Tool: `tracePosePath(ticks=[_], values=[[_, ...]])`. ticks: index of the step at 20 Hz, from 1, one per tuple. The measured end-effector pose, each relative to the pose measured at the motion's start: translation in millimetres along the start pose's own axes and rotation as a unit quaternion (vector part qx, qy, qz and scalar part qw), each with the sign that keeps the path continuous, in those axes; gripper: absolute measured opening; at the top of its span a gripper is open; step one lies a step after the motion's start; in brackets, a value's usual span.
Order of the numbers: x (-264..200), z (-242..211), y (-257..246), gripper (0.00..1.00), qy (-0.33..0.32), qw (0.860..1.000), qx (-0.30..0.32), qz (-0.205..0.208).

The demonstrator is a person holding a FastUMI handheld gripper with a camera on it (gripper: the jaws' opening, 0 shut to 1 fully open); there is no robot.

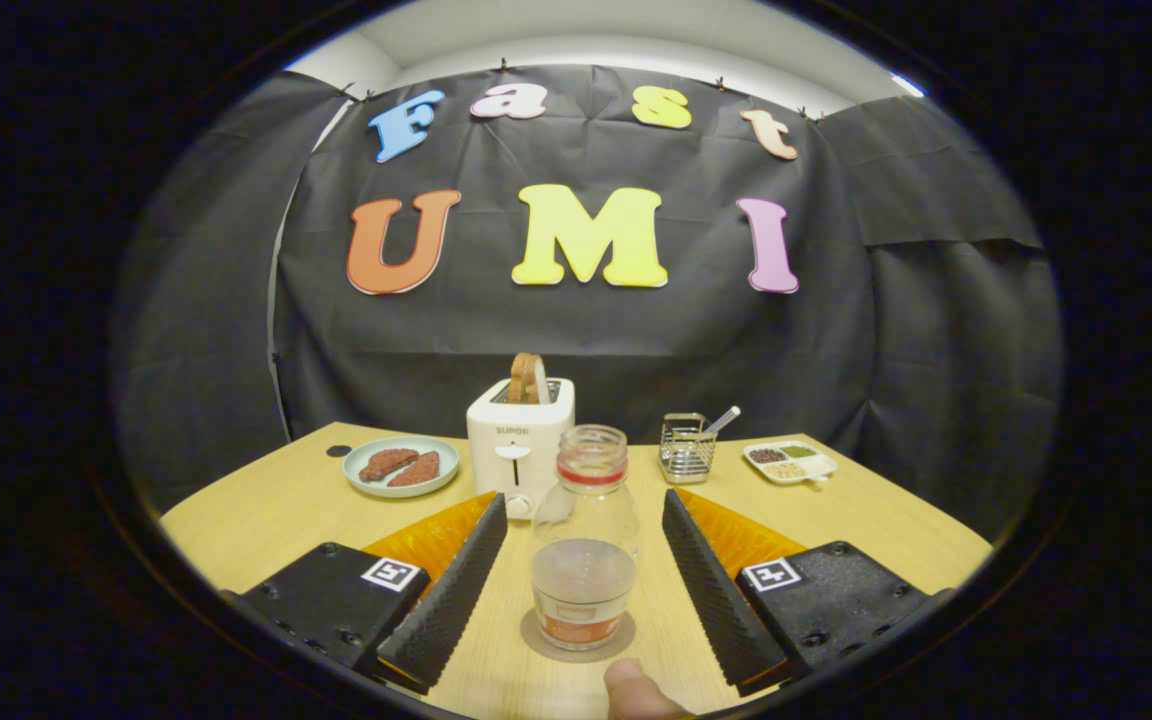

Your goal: Take the bottle from table, then pour the juice into the cup, finally place the bottle on the coaster

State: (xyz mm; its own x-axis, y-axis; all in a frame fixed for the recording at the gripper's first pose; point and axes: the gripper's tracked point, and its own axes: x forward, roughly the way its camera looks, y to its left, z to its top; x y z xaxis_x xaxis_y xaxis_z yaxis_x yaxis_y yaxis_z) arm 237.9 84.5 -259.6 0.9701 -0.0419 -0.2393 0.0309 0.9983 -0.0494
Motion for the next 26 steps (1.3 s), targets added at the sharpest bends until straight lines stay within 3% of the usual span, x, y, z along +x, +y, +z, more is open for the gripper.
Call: tracePosePath(ticks=[14,17,26], values=[[-182.9,162.0,-25.0,1.00,-0.082,0.996,0.020,-0.041],[-218.9,177.4,-38.7,1.00,-0.080,0.995,0.015,-0.059],[-282.8,198.5,-39.8,1.00,-0.112,0.993,0.008,-0.038]])
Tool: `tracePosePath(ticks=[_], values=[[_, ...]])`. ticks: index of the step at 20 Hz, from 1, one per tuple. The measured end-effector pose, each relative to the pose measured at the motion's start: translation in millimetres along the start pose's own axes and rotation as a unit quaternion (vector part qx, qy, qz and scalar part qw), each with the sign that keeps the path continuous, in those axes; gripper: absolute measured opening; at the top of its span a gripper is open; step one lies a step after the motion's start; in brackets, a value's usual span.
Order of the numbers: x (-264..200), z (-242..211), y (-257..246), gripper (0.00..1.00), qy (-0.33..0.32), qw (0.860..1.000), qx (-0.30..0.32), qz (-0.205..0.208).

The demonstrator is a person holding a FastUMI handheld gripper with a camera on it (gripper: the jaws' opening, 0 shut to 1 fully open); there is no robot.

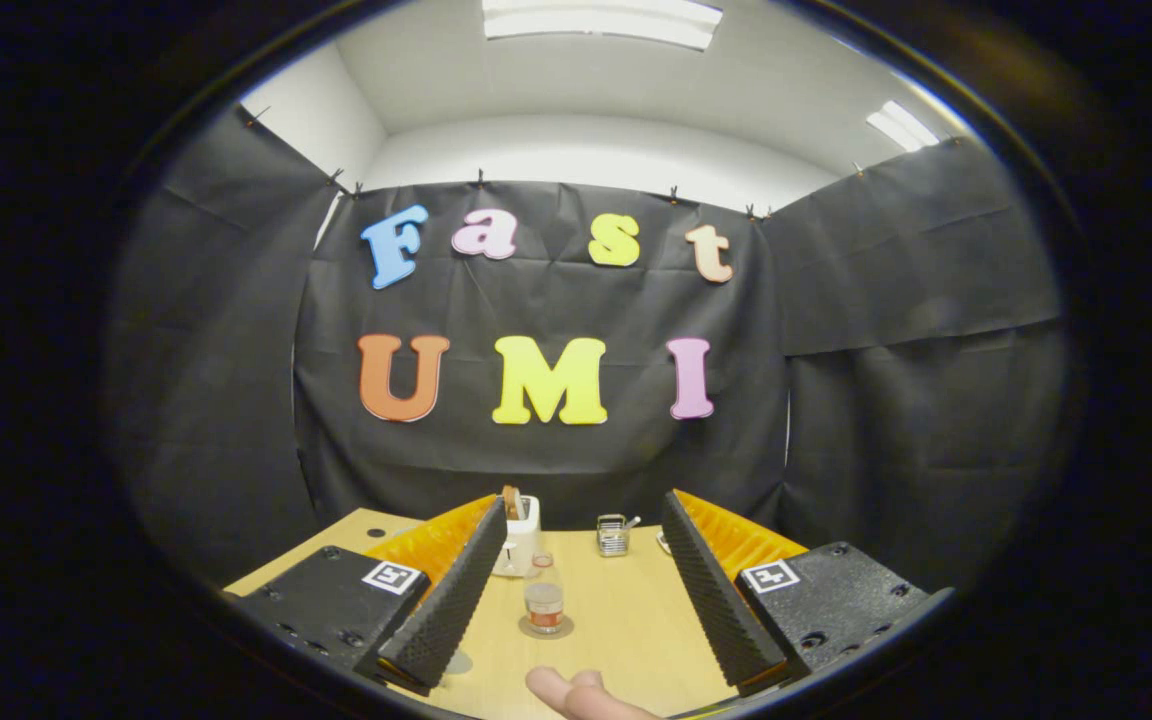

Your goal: Take the bottle from table, then pour the juice into the cup, finally place the bottle on the coaster

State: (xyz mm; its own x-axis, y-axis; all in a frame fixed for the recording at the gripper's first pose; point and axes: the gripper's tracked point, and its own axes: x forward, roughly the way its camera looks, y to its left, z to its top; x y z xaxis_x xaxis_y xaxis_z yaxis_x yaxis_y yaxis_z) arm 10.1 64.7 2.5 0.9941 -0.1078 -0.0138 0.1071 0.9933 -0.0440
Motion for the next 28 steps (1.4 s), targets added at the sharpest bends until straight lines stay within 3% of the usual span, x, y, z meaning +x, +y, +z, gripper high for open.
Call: tracePosePath(ticks=[12,28], values=[[-19.8,26.3,12.9,1.00,-0.029,1.000,-0.011,0.002],[-16.5,7.5,18.3,1.00,-0.003,1.000,-0.005,0.014]])
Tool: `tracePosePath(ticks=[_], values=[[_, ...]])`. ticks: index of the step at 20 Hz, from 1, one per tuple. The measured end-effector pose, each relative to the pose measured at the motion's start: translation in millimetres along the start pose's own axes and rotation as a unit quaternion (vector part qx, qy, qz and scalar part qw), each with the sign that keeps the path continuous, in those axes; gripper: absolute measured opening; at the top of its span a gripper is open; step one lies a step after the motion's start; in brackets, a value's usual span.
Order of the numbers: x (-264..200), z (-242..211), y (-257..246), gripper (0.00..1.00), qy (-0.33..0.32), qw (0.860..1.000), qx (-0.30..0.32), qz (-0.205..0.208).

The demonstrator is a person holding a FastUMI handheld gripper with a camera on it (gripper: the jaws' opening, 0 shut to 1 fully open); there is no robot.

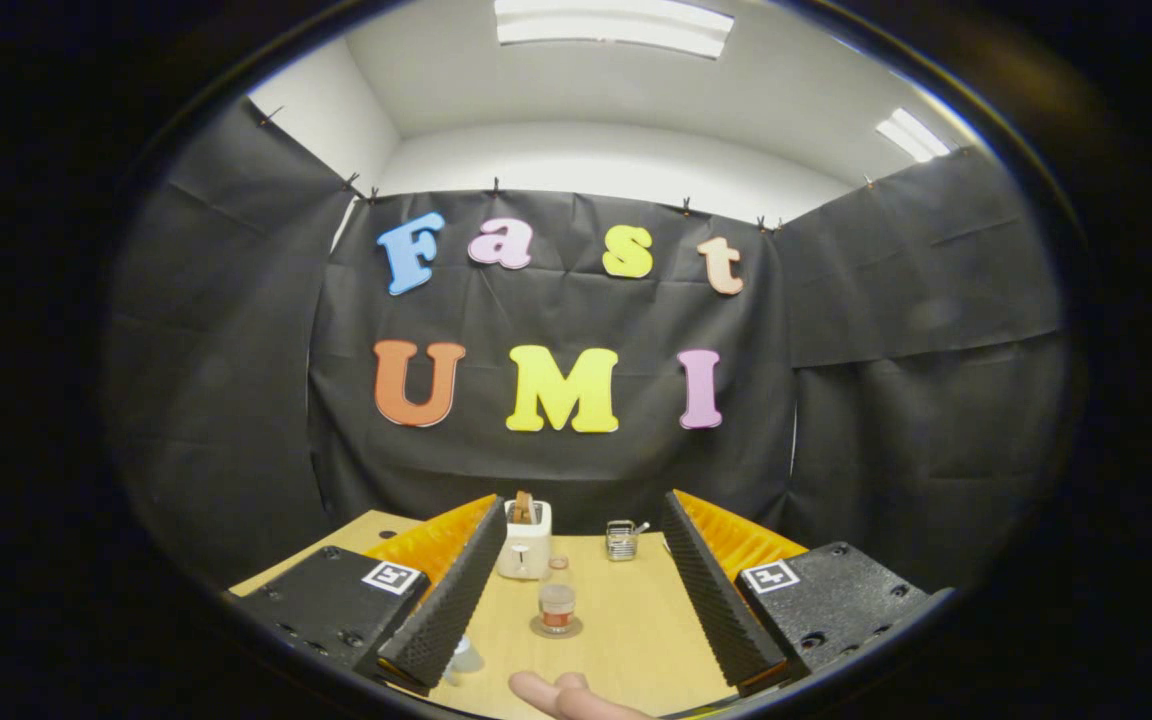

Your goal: Take the bottle from table, then pour the juice into the cup, finally place the bottle on the coaster

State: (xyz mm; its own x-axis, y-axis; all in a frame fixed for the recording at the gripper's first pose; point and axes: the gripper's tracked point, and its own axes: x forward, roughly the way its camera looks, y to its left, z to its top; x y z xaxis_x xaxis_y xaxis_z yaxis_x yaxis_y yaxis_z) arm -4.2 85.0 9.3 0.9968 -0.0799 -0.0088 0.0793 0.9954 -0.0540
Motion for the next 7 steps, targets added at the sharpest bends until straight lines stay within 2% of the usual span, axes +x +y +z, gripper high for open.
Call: tracePosePath(ticks=[7], values=[[-4.6,1.0,-0.2,1.00,0.002,1.000,0.003,0.005]])
